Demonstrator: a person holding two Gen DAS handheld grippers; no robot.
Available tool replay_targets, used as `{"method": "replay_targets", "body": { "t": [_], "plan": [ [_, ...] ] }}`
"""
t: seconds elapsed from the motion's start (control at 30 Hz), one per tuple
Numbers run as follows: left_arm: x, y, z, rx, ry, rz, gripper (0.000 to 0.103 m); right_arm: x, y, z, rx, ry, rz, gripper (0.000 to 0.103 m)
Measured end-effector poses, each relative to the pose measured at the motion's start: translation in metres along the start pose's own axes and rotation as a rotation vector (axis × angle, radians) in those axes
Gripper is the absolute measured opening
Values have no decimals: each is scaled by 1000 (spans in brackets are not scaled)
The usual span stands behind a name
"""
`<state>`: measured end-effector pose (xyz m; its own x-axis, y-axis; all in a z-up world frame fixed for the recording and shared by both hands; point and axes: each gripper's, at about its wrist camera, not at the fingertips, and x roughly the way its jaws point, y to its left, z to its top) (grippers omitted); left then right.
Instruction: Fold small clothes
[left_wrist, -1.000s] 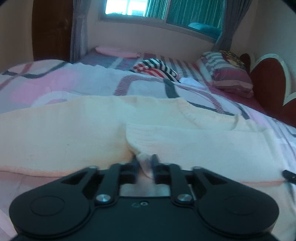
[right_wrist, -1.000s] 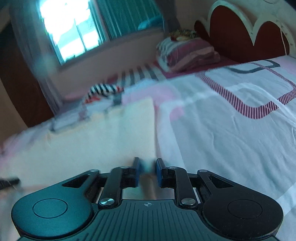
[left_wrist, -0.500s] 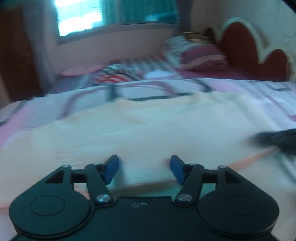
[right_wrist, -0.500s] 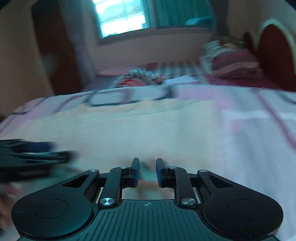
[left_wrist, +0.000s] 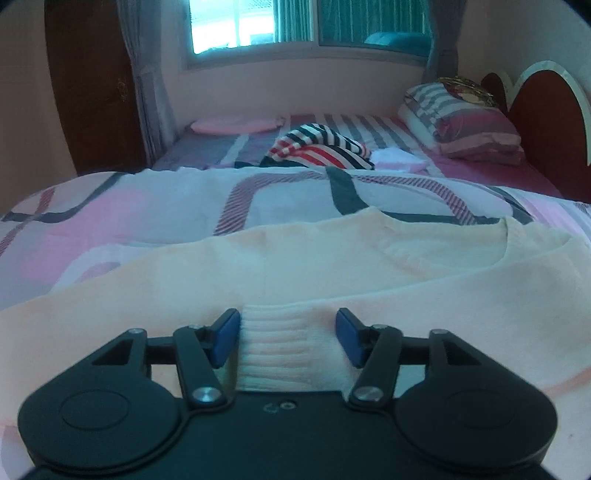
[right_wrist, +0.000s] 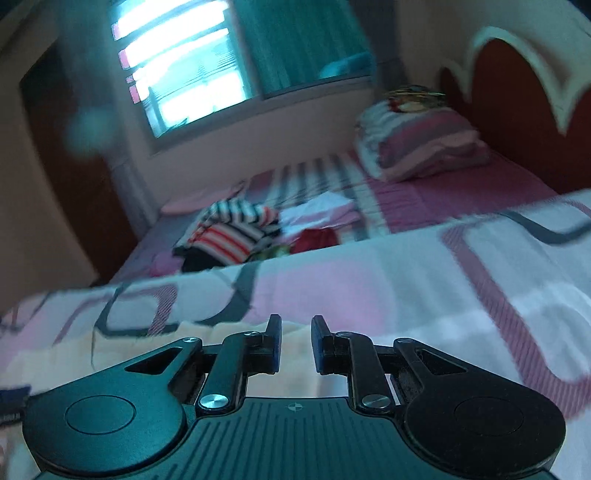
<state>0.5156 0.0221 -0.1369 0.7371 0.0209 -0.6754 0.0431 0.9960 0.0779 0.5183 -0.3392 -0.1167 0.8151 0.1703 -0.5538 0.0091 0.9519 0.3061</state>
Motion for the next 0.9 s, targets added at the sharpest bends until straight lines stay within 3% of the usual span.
{"method": "replay_targets", "body": {
  "t": [0.03,0.1,0.2,0.3,0.4,0.53,0.63,0.9],
  "plan": [
    [1,-1,0,3,0,7,59,11,7,-4,-35,26,-6,3],
    [0,-1,-1,6,-2,24,60,38,1,-15,-67,117,-99,0],
    [-1,2,-2,7,-2,30,63,35,-14,-17,-12,106,-97,0],
    [-11,-5,6,2,-15,55,54,27,-14,-16,-19,95,-92,0],
    [-20,-26,13,51,-60,20,61,21,-6,-12,-30,62,-70,0],
    [-1,-44,9,83,1,-6,64,37,4,-13,-64,119,-96,0],
    [5,-40,2,60,-11,10,76,41,7,-15,-86,124,-105,0],
    [-8,-40,-2,65,1,11,74,29,14,-26,-131,143,-104,0]
  ]
}}
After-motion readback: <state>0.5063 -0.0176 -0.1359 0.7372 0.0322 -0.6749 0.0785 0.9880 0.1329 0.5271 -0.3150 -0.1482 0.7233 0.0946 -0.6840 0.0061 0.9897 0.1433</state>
